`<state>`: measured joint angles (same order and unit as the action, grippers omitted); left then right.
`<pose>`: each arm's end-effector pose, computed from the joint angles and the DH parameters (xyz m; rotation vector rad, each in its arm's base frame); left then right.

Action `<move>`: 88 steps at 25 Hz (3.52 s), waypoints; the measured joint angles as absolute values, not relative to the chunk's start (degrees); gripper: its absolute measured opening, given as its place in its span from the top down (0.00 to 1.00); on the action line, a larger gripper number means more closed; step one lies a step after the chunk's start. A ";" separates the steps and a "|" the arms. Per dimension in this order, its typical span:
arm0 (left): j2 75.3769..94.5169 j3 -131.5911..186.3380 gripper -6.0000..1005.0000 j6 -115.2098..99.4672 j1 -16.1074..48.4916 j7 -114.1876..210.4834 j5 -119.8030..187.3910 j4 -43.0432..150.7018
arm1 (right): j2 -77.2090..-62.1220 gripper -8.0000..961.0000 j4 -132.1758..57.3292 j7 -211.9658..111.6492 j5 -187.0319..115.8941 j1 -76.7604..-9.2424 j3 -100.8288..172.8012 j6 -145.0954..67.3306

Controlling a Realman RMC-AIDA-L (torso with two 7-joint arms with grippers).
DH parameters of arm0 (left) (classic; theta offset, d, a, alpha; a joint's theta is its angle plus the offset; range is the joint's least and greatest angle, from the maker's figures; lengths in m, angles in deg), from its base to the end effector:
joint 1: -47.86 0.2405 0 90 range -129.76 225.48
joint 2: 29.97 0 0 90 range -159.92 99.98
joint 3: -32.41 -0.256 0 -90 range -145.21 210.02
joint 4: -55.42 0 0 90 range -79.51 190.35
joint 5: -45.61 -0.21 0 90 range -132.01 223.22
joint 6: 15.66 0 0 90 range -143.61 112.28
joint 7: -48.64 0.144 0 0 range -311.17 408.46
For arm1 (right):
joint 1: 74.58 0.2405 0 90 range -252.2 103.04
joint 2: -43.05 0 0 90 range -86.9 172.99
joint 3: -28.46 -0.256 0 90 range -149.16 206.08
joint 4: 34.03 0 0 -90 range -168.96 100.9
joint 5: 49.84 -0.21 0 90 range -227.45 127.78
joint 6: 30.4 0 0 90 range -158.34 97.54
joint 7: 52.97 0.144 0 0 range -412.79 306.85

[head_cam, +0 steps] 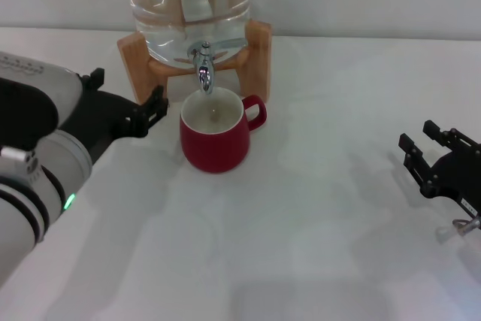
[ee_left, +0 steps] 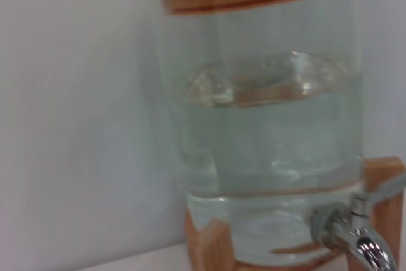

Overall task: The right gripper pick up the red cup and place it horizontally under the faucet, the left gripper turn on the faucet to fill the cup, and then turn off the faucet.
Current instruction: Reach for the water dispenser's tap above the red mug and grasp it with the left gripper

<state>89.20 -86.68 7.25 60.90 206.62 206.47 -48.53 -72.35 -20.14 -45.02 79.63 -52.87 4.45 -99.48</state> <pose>-0.1892 0.2751 -0.0016 -1.8503 -0.6917 -0.2562 0.3174 0.2923 -0.0515 -1.9723 0.4041 0.6868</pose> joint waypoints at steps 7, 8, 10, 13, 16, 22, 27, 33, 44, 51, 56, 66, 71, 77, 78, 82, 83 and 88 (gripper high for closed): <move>89.29 -85.66 0.16 6.15 58.59 206.20 206.31 -47.50 | -72.35 0.58 -20.47 -44.51 79.21 -52.53 4.13 -99.48; 89.30 -85.42 0.16 5.98 58.34 206.15 206.31 -47.30 | -72.36 0.58 -20.57 -44.50 79.15 -52.46 4.11 -99.48; 89.30 -84.79 0.16 5.34 57.90 205.98 206.30 -46.69 | -72.35 0.58 -20.62 -44.49 79.09 -52.36 4.09 -99.48; 89.34 -84.08 0.16 3.57 57.82 205.61 206.16 -45.50 | -72.35 0.58 -20.64 -44.48 79.04 -52.27 4.10 -99.43; 89.48 -83.36 0.16 2.62 57.74 205.04 206.12 -44.38 | -72.35 0.58 -20.66 -44.46 79.01 -52.15 4.10 -99.39; 89.34 -83.69 0.16 2.62 57.62 204.96 206.17 -44.06 | -72.35 0.58 -20.67 -44.44 79.01 -51.92 4.03 -99.39; 88.98 -86.31 0.17 8.59 56.70 206.36 206.19 -46.48 | -72.35 0.58 -20.67 -44.44 79.01 -51.74 4.02 -99.39; 88.90 -90.01 0.17 23.63 53.83 209.25 206.88 -51.58 | -72.35 0.58 -20.67 -44.45 79.26 -51.65 4.02 -99.23; 88.95 -91.44 0.17 30.65 54.81 210.38 206.48 -55.05 | -72.35 0.58 -20.67 -43.90 79.55 -51.55 4.31 -98.42; 87.60 -91.23 0.17 29.40 52.27 210.48 205.80 -52.01 | -72.35 0.58 -20.67 -43.84 79.55 -51.55 4.14 -98.33; 86.93 -90.72 0.17 27.29 51.69 210.44 206.49 -50.09 | -72.35 0.58 -20.67 -43.83 79.48 -51.55 4.03 -98.33; 88.00 -90.24 0.17 20.10 55.36 210.32 204.24 -49.22 | -72.35 0.58 -20.67 -43.83 79.27 -51.39 4.02 -97.91; 88.86 -88.66 0.17 9.95 60.25 210.13 203.17 -48.85 | -72.35 0.58 -20.67 -43.83 79.23 -51.39 4.02 -97.90; 89.09 -86.45 0.18 -0.74 63.27 209.16 203.27 -46.37 | -72.36 0.58 -20.71 -43.83 79.15 -51.42 4.02 -97.82; 89.10 -85.89 0.18 -3.36 63.51 208.51 203.28 -45.36 | -72.36 0.58 -20.73 -43.83 79.09 -51.43 4.02 -97.71; 89.14 -84.10 0.18 -12.74 64.44 206.32 203.27 -42.26 | -72.35 0.58 -20.75 -43.83 79.01 -51.34 4.02 -97.03; 89.19 -83.80 0.18 -14.57 64.58 206.16 203.27 -41.69 | -72.36 0.58 -20.76 -43.82 78.99 -51.30 4.02 -96.90; 89.30 -83.23 0.18 -19.56 64.42 206.57 202.91 -39.63 | -72.35 0.58 -20.85 -43.78 78.91 -51.03 3.86 -96.70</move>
